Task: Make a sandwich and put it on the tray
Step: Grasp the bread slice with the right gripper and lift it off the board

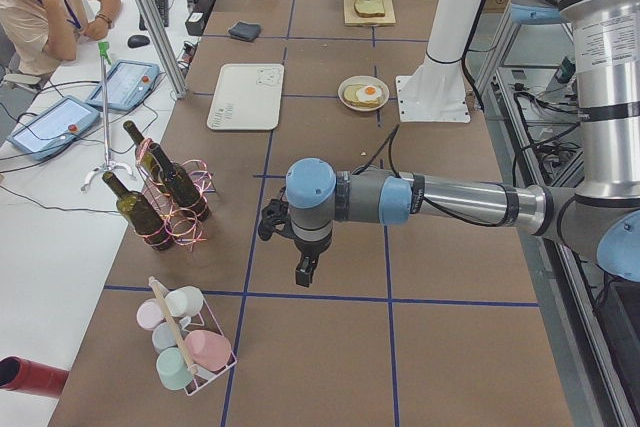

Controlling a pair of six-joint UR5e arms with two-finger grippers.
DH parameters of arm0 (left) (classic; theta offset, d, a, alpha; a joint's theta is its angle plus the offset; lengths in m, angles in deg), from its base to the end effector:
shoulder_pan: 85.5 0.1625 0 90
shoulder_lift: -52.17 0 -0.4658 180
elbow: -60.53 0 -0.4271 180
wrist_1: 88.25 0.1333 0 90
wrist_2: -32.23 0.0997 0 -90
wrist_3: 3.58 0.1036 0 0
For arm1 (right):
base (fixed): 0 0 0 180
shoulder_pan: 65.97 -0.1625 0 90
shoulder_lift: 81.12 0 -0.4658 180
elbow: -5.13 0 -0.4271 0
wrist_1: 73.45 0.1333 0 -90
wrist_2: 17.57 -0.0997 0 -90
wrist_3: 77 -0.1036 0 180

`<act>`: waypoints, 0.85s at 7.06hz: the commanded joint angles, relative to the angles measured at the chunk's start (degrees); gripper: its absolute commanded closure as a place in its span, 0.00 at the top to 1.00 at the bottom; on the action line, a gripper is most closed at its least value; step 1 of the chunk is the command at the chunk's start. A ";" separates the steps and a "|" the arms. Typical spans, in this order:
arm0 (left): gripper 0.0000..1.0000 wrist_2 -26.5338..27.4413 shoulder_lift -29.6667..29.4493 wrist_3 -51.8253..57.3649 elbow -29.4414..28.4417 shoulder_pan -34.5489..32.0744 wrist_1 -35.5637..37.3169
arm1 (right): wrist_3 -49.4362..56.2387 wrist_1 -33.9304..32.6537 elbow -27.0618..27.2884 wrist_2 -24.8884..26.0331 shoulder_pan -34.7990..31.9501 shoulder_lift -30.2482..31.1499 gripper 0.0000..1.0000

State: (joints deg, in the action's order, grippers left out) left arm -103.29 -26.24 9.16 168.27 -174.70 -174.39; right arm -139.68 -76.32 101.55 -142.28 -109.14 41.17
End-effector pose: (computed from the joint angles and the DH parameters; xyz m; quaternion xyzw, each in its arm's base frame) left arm -0.0533 -0.4344 0.6416 0.0586 0.3828 0.1164 0.9146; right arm -0.1374 -0.2308 0.6962 0.0710 -0.5453 -0.0373 0.8344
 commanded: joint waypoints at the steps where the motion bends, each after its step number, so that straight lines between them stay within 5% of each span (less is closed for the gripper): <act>1: 1.00 0.00 0.45 0.00 0.01 0.00 0.00 | -9.19 -0.20 5.70 -1.67 0.98 -4.83 0.00; 2: 1.00 0.00 0.71 0.00 0.01 -0.09 0.09 | -13.31 -2.20 6.32 -1.51 2.72 -9.83 0.00; 4: 1.00 0.00 0.80 0.00 -0.25 -0.09 0.09 | -23.17 -16.57 14.55 1.55 7.99 -20.73 0.00; 6: 1.00 0.00 0.80 0.00 -0.34 -0.09 0.18 | -27.14 -30.09 16.43 11.62 16.15 -34.41 0.00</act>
State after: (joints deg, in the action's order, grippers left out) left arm -103.25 -25.46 9.17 168.02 -174.79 -174.28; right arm -164.40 -97.40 116.75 -136.59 -97.91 15.58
